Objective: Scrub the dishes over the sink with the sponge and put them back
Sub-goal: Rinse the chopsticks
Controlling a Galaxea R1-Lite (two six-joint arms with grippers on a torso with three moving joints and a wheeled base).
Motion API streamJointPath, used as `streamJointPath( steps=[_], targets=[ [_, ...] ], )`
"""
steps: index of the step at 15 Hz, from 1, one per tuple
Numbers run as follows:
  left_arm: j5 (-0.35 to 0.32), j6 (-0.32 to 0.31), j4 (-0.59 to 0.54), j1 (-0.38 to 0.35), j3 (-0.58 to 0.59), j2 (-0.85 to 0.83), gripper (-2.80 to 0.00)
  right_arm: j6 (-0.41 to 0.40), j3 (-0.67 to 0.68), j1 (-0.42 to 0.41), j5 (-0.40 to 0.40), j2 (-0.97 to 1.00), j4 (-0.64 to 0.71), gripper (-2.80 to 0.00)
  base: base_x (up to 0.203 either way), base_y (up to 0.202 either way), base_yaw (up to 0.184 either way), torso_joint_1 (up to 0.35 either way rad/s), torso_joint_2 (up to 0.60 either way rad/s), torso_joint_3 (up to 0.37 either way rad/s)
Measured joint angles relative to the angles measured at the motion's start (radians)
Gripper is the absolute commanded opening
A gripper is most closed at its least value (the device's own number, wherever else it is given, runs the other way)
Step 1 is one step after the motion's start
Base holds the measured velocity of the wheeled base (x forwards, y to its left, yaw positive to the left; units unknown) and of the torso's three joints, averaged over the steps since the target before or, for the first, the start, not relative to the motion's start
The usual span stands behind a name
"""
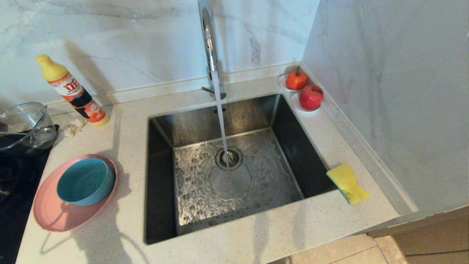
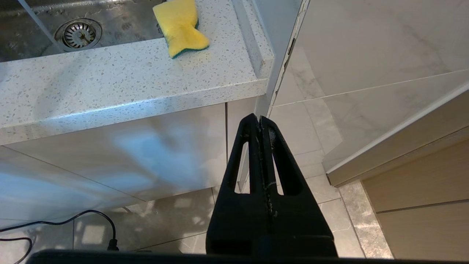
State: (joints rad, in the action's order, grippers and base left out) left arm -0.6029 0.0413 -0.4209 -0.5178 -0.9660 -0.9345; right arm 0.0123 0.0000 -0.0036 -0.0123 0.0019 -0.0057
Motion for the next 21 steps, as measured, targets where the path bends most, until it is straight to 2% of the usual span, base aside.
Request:
streamJointPath(
  steps=[4,6,8,10,13,15,18,21],
  targets=[
    [-0.022,0.000,0.000,0.095,-0.177,-0.170,-2.80,0.000,0.000,0.000,0.000,0.000,0.000,-2.80,0.000,0.000,0.000,0.000,0.00,0.000],
    [-0.023,-0.001,0.005,0.182,-0.249,-0.276,-2.80,0.000,0.000,0.000,0.000,0.000,0.000,-2.80,0.000,0.000,0.000,0.000,0.00,0.000],
    [-0.005,-0.012,0.017,0.298,-0.290,-0.376,-2.80,0.000,0.000,0.000,0.000,0.000,0.000,-2.80,0.000,0.000,0.000,0.000,0.00,0.000],
    [0.051,-0.014,0.045,0.416,-0.325,-0.448,-2.80,0.000,0.000,0.000,0.000,0.000,0.000,-2.80,0.000,0.000,0.000,0.000,0.00,0.000],
    [0.204,-0.014,0.096,0.582,-0.366,-0.545,-2.80,0.000,0.000,0.000,0.000,0.000,0.000,-2.80,0.000,0.000,0.000,0.000,0.00,0.000],
    [0.271,-0.007,0.119,0.675,-0.375,-0.593,-2.80,0.000,0.000,0.000,0.000,0.000,0.000,-2.80,0.000,0.000,0.000,0.000,0.00,0.000],
    [0.314,-0.004,0.136,0.790,-0.357,-0.643,-2.80,0.000,0.000,0.000,0.000,0.000,0.000,-2.80,0.000,0.000,0.000,0.000,0.00,0.000],
    [0.407,0.007,0.220,0.838,-0.313,-0.711,-2.80,0.000,0.000,0.000,0.000,0.000,0.000,-2.80,0.000,0.000,0.000,0.000,0.00,0.000]
  ],
)
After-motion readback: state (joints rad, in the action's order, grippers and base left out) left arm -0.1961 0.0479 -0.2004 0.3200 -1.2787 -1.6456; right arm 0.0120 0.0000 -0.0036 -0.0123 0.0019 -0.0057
